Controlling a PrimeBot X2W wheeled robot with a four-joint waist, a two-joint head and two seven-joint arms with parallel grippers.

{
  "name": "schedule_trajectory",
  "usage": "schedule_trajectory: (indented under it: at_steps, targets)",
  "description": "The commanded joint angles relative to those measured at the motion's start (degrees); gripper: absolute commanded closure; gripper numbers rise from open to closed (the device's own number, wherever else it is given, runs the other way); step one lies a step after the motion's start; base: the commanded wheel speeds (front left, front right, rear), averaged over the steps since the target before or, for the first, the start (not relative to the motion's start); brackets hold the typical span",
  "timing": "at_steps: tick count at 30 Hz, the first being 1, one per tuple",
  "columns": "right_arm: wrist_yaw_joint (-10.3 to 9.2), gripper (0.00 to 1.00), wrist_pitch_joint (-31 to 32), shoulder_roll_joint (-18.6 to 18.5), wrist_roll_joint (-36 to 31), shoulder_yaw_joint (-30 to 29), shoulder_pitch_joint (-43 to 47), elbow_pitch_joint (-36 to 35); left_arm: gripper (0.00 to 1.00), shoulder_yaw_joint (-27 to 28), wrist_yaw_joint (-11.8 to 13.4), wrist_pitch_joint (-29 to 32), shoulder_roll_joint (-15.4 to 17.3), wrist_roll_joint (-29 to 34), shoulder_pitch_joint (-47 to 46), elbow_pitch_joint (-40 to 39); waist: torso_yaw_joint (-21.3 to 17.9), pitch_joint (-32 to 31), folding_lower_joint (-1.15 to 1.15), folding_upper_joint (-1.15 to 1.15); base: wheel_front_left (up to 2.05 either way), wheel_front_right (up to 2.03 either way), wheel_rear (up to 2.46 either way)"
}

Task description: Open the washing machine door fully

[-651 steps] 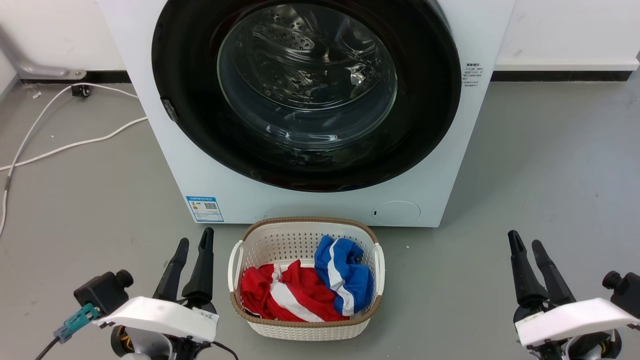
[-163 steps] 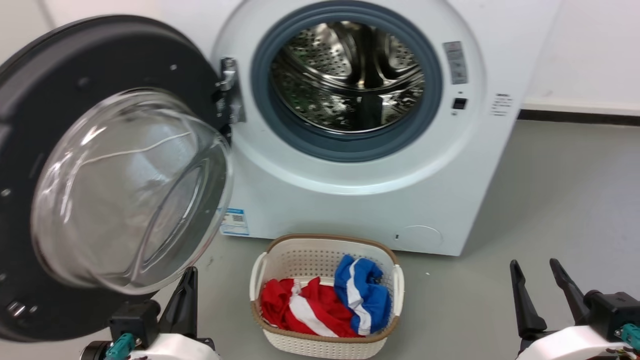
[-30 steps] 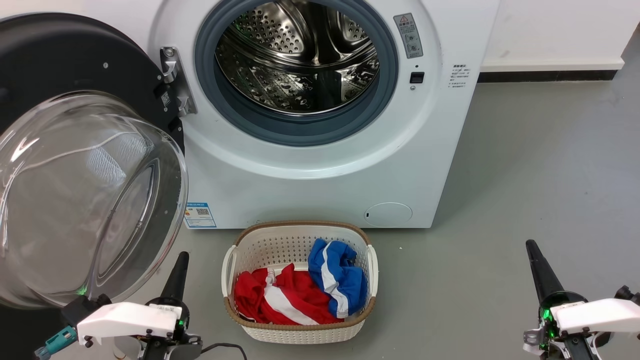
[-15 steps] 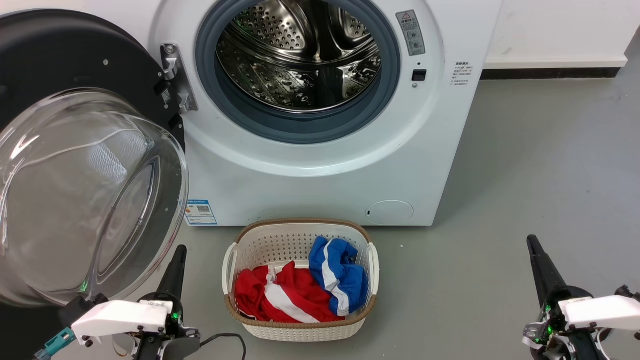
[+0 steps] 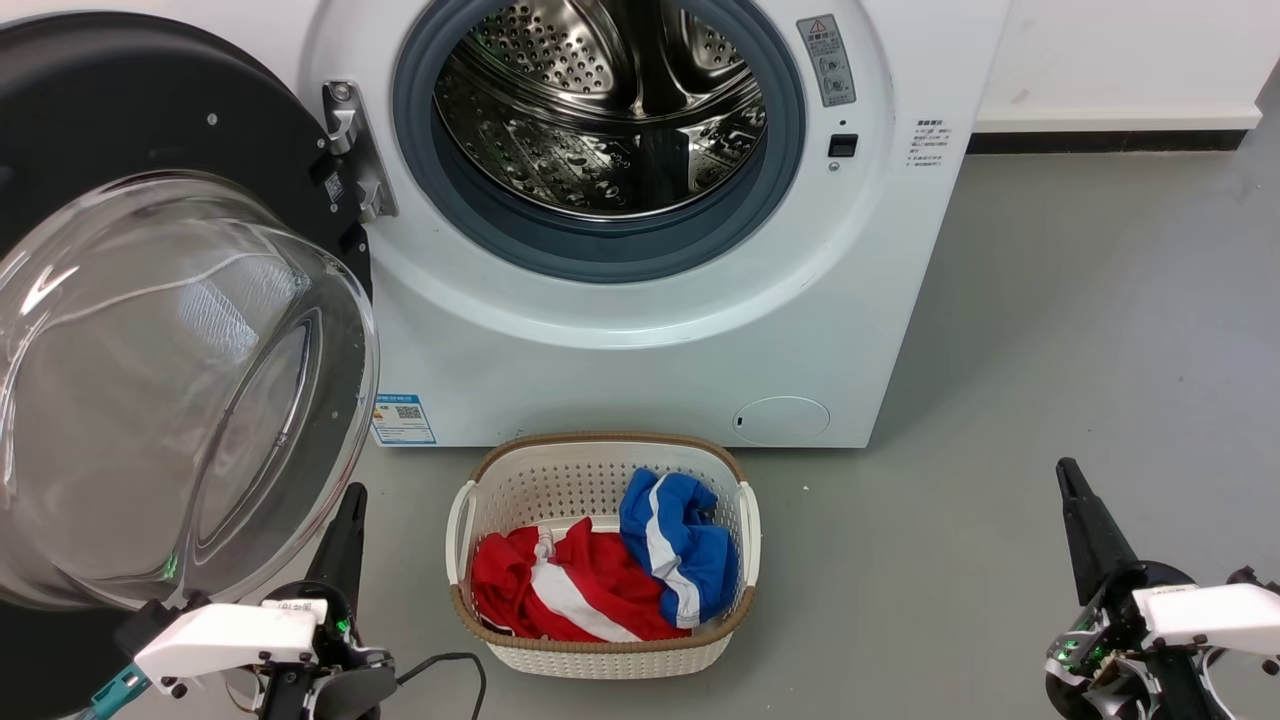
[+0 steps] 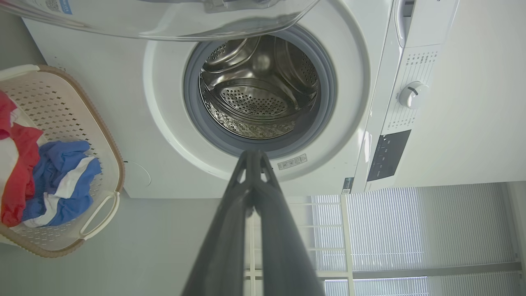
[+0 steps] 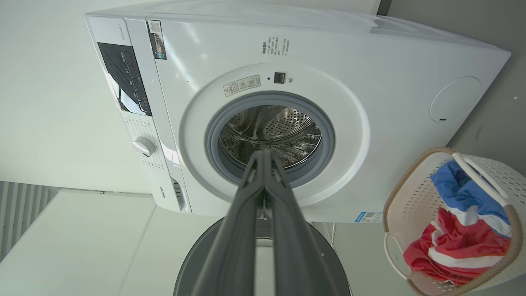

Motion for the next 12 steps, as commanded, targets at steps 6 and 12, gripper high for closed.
schedule_trajectory:
  at_steps: [6,12]
  targets:
    - [0.00,1.00,0.5,0.1,2.9,-0.2,-1.4,0.4,1.00,1.0,-0.8,0.6,-0.5,-2.2,-1.1,0.2,0.1,0.2,0.00,0.00,0.00,0.00,0.00]
    - [0.00,1.00,0.7,0.1,5.1,-0.3,-1.8,0.7,1.00,1.8,-1.3,1.1,-1.0,-3.8,-1.2,0.4,0.2,0.3,0.00,0.00,0.00,0.00,0.00]
